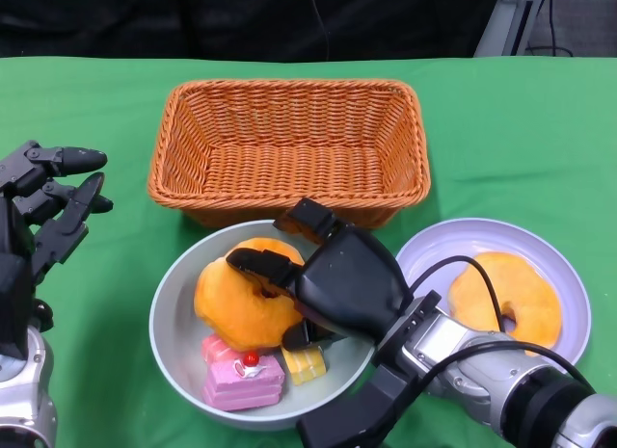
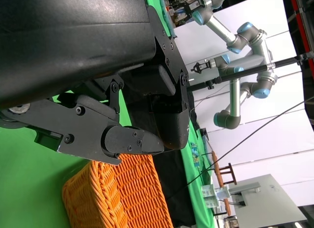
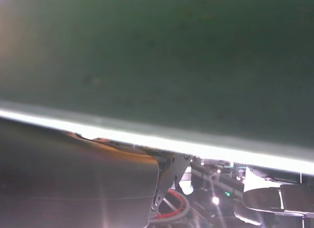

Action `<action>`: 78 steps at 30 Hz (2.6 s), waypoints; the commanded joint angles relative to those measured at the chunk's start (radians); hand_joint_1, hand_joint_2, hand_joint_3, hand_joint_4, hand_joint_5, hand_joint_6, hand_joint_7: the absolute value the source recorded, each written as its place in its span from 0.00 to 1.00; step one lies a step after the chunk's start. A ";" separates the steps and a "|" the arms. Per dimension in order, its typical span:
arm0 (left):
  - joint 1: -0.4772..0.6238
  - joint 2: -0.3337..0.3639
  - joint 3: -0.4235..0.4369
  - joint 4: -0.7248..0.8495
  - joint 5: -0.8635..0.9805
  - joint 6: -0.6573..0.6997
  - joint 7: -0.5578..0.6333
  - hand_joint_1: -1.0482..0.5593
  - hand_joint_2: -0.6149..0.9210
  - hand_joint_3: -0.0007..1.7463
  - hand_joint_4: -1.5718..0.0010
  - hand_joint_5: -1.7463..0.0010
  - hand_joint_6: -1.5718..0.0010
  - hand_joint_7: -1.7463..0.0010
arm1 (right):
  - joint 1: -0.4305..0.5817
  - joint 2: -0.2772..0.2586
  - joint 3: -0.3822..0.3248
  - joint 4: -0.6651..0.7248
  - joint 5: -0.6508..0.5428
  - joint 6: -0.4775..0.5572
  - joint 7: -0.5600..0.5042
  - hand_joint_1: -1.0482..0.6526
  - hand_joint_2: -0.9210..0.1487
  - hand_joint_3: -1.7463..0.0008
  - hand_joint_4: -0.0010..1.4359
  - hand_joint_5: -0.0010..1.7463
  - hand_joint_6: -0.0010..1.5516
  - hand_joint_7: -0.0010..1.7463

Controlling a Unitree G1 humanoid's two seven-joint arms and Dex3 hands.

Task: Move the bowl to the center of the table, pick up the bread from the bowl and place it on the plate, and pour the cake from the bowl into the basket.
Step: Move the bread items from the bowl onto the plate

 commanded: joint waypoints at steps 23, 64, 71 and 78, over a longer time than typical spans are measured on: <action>-0.001 0.001 0.000 0.013 0.006 -0.016 0.015 0.52 1.00 0.14 0.47 0.30 0.45 0.52 | -0.017 0.047 0.038 0.178 0.016 -0.102 -0.143 0.49 0.06 1.00 0.43 0.76 0.67 0.06; -0.008 0.002 0.004 0.020 -0.003 -0.020 0.014 0.53 1.00 0.15 0.48 0.30 0.46 0.51 | -0.053 0.013 0.026 0.187 0.023 -0.187 -0.242 0.41 0.09 1.00 0.41 0.86 0.78 0.05; -0.011 0.003 0.004 0.027 -0.003 -0.022 0.012 0.53 1.00 0.15 0.48 0.31 0.46 0.51 | -0.062 0.000 0.018 0.186 0.020 -0.204 -0.289 0.44 0.10 1.00 0.42 0.87 0.78 0.06; -0.012 0.003 0.004 0.033 0.001 -0.026 0.014 0.53 1.00 0.15 0.47 0.31 0.45 0.52 | -0.059 -0.010 0.011 0.178 0.020 -0.219 -0.322 0.46 0.08 1.00 0.41 0.91 0.79 0.08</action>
